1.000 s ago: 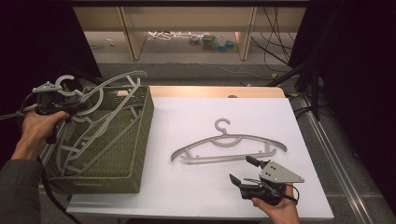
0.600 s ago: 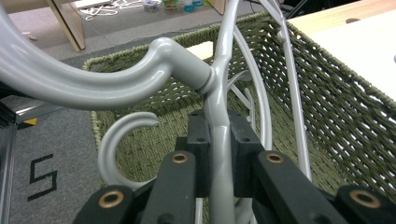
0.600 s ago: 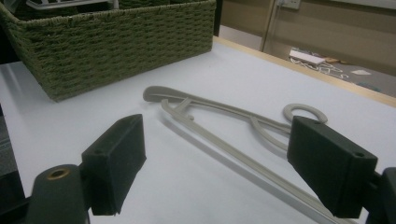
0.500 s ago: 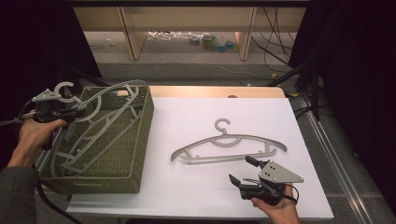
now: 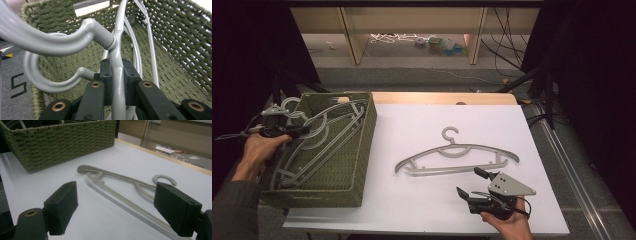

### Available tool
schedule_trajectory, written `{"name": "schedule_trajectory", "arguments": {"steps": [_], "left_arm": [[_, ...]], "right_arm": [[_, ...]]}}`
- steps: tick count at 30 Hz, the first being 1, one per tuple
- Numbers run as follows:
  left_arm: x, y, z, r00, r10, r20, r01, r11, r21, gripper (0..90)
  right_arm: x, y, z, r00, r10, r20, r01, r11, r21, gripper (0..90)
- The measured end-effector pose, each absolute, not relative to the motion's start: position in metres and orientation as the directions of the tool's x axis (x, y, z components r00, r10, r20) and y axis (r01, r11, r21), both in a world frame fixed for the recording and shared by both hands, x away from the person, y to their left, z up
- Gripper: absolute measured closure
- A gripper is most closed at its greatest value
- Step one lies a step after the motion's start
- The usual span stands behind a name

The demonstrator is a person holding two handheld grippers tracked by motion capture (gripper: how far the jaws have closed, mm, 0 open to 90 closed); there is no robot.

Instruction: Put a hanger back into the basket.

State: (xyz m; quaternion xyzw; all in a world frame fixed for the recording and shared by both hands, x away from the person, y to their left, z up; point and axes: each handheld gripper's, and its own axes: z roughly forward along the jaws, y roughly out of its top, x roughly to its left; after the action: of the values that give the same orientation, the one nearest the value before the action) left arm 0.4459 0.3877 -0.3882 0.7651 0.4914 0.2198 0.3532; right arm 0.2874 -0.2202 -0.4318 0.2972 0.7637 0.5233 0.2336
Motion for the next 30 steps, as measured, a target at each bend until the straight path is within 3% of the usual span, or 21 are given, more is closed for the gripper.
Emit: {"name": "schedule_trajectory", "arguments": {"steps": [14, 19, 21, 27, 28, 30], "left_arm": [[0.453, 0.378, -0.413, 0.431, 0.902, 0.018, 0.666, -0.331, 0.668, 77.1], [0.449, 0.382, -0.407, 0.393, 0.919, 0.03, 0.661, -0.305, 0.686, 67.6], [0.446, 0.384, -0.401, 0.385, 0.922, 0.037, 0.652, -0.3, 0.697, 59.1], [0.424, 0.375, -0.377, 0.28, 0.96, -0.002, 0.615, -0.178, 0.768, 45.3], [0.422, 0.376, -0.373, 0.291, 0.956, 0.022, 0.601, -0.201, 0.773, 42.1], [0.407, 0.372, -0.357, 0.245, 0.969, -0.006, 0.544, -0.133, 0.829, 39.4]], "right_arm": [[0.288, -0.22, -0.431, -0.715, 0.696, -0.056, 0.199, 0.28, 0.939, 20.3], [0.288, -0.22, -0.431, -0.72, 0.692, -0.054, 0.203, 0.285, 0.937, 20.3], [0.287, -0.22, -0.432, -0.714, 0.698, -0.045, 0.206, 0.272, 0.94, 20.3], [0.288, -0.221, -0.431, -0.717, 0.695, -0.05, 0.204, 0.278, 0.939, 20.2], [0.288, -0.221, -0.432, -0.716, 0.697, -0.049, 0.207, 0.278, 0.938, 20.2], [0.288, -0.221, -0.431, -0.719, 0.693, -0.047, 0.212, 0.284, 0.935, 20.2]]}}
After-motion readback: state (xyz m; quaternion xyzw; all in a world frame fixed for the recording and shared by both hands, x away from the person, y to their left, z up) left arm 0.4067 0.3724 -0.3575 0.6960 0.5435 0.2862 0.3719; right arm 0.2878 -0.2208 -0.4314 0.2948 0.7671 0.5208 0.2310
